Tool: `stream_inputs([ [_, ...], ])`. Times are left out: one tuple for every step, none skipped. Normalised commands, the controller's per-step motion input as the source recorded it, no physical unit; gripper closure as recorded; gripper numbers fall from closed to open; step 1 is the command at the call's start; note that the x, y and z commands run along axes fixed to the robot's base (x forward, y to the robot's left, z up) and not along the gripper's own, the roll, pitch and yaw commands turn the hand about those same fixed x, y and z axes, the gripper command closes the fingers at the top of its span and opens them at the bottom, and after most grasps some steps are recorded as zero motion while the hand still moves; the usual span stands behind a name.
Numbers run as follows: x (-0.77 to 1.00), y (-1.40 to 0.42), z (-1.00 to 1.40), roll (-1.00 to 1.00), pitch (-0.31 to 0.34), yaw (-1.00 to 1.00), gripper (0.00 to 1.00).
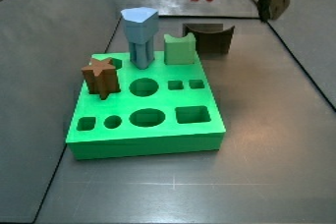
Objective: Pick up the square-circle object. Move up. Rotate the square-circle object. Place the square-circle object on the fixture. Regrasp the square-circle object. Move to above the board. Insert the square-circle object.
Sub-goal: Move to above the board.
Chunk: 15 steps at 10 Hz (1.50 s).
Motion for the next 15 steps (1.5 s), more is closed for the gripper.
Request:
stream_inputs([
  [-0.07, -0.01, 1.00, -0.05, 0.046, 0.02, 1.00],
  [-0.07, -0.01, 1.00, -0.05, 0.048, 0.02, 1.00],
  [-0.07, -0.01, 1.00, -0.05, 0.047, 0.02, 1.00],
  [-0.07, -0.01, 1.00, -0.05, 0.046, 0.03, 1.00],
  [-0.07, -0.01, 1.00, -0.05, 0.046, 0.03, 1.00],
  [-0.06, -0.01, 1.00, -0.05, 0.041, 0.03, 1.00],
  [-0.06, -0.02, 1.00, -0.04, 0.044, 0.03, 1.00],
  [-0.06, -0.02, 1.00, -0.04, 0.049, 0.03, 1.00],
  [-0.05, -0.02, 1.00, -0.04, 0.052, 0.03, 1.00],
  [-0.02, -0.02, 0.71, -0.04, 0.065, 0.03, 1.00],
  [-0.01, -0.02, 0.59, -0.04, 0.073, 0.03, 1.00],
  [0.01, -0.02, 0.36, -0.04, 0.100, 0.04, 1.00],
  [0.02, -0.02, 0.24, -0.04, 0.108, 0.04, 1.00],
  [-0.40, -1.00, 0.04, -1.00, -0.033, -0.10, 1.00],
  [-0.40, -1.00, 0.04, -1.00, -0.038, -0.10, 1.00],
])
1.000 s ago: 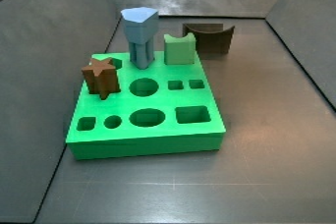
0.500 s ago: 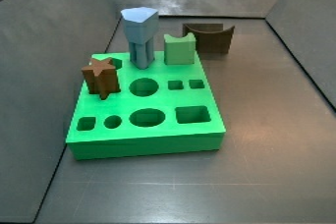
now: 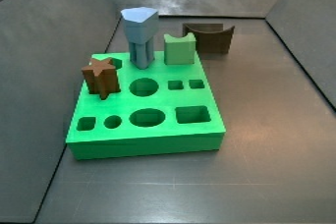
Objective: Pick up the square-circle object. Move up. Rotate the square-circle object. Place the square-circle object on the fixture. Regrasp the square-circle object. Move to above the board. Insert the square-circle object.
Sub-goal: Move to above the board.
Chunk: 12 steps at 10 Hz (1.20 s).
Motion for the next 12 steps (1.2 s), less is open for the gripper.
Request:
stream_inputs([
  [-0.42, -1.00, 0.06, -1.00, -0.046, -0.11, 1.00],
  [-0.43, -1.00, 0.04, -1.00, -0.047, -0.11, 1.00],
  [-0.43, -1.00, 0.04, -1.00, -0.044, -0.12, 1.00],
  [-0.44, -1.00, 0.05, -1.00, -0.039, -0.12, 1.00],
  [-0.45, -1.00, 0.04, -1.00, -0.034, -0.12, 1.00],
  [-0.47, -1.00, 0.05, -1.00, -0.027, -0.12, 1.00],
  [-0.44, -0.88, 0.04, -1.00, -0.028, -0.12, 1.00],
  [-0.27, -0.48, 0.02, -1.00, -0.027, -0.11, 1.00],
  [-0.20, -0.32, 0.02, -1.00, -0.026, -0.11, 1.00],
  [-0.12, -0.13, 0.00, -0.74, -0.021, -0.07, 1.00],
  [-0.08, -0.08, 0.00, -0.51, -0.021, -0.04, 1.00],
  [-0.05, -0.04, 0.00, -0.29, -0.018, -0.02, 1.00],
])
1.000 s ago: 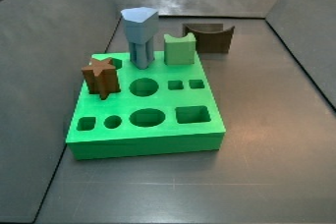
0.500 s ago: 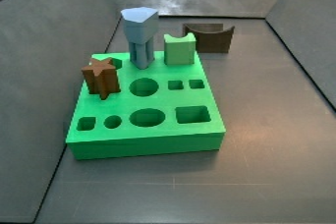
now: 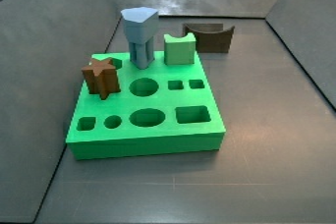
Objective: Pick up the square-circle object. Move up. Rotate the square-circle object. Place the square-circle object on the fixture. Regrasp the square-circle object. Move to above the board. Insert the square-circle object.
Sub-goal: Move to above the board, then insert the square-circle object.
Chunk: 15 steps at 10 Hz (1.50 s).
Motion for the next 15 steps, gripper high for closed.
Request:
stream_inputs([
  [-0.04, -0.03, 0.00, -0.22, -0.016, -0.02, 1.00],
  [0.00, -0.38, -0.71, 0.08, 0.000, 0.78, 1.00],
  [-0.01, -0.46, -0.57, 0.04, -0.010, 0.68, 1.00],
  [-0.03, -0.46, -0.59, 0.05, 0.000, 0.68, 1.00],
  [-0.11, -0.63, -0.63, 0.10, 0.000, 0.54, 1.00],
  [-0.18, -0.75, -0.72, 0.12, 0.000, 0.40, 1.00],
  [-0.37, -0.70, -0.81, 0.08, 0.000, 0.25, 1.00],
  [-0.44, -0.65, -0.66, 0.00, -0.199, 0.09, 1.00],
  [-0.39, -0.53, -0.56, -0.04, -0.303, 0.00, 1.00],
  [-0.29, -0.31, -0.50, -0.08, -0.330, 0.00, 1.00],
  [-0.25, -0.13, -0.48, -0.11, -0.331, 0.04, 1.00],
  [-0.35, 0.00, -0.65, -0.05, -0.286, 0.07, 1.00],
  [-0.50, 0.08, -0.83, 0.05, -0.243, 0.00, 1.00],
  [-0.57, 0.17, -0.85, 0.06, -0.239, 0.09, 1.00],
  [-0.50, 0.11, -0.83, 0.04, -0.243, 0.13, 1.00],
])
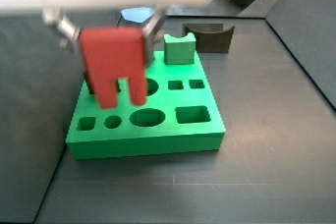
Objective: Pick up the square-circle object. Move up. Rotate the square-circle object. Place the square-circle object on the fixture. Regrasp the square-circle object. Move to above the board. Insert the square-circle object.
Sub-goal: Insert the square-circle object.
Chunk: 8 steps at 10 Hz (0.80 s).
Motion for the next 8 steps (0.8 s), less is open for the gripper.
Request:
stream_inputs([
  [-0.09, 0.00, -0.67, -0.02, -0.110, 0.00, 1.00],
  [-0.05, 0.00, -0.48, -0.11, -0.071, 0.00, 1.00],
  [0.00, 0.00, -0.41, -0.14, -0.047, 0.00, 1.00],
  [-0.17, 0.00, -0.37, -0.08, -0.047, 0.00, 1.00],
  [-0.53, 0.02, -0.26, 0.00, -0.074, 0.00, 1.00],
  [-0.47, 0.00, -0.09, 0.01, -0.049, 0.00, 1.00],
  [-0.51, 0.01, -0.03, 0.01, -0.031, 0.00, 1.00],
  [-0.40, 0.00, -0.16, 0.00, -0.063, 0.00, 1.00],
])
